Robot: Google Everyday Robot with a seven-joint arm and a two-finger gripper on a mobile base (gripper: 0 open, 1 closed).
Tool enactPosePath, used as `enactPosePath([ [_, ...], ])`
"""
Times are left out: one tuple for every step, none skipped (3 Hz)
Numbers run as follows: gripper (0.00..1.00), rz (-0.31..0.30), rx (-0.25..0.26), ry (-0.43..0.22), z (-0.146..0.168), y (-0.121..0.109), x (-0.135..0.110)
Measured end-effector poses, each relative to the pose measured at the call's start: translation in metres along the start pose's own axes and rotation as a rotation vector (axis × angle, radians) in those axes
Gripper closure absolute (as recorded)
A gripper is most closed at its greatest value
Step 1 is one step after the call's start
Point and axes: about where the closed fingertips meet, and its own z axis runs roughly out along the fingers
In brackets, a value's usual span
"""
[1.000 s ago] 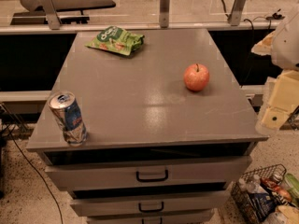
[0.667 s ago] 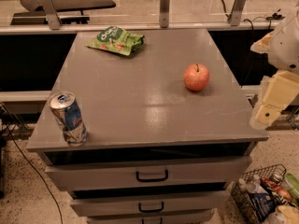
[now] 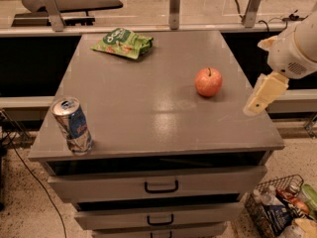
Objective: Move apple near redbull can
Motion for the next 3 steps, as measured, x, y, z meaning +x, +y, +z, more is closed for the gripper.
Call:
enactPosePath([
  [0.00, 0.029, 0.030, -0.083, 0.035, -0.024, -0.005],
  [0.00, 0.067, 0.030, -0.154, 0.065, -0.036, -0.011],
  [0.00, 0.117, -0.003, -0.213, 0.089, -0.036, -0.018],
])
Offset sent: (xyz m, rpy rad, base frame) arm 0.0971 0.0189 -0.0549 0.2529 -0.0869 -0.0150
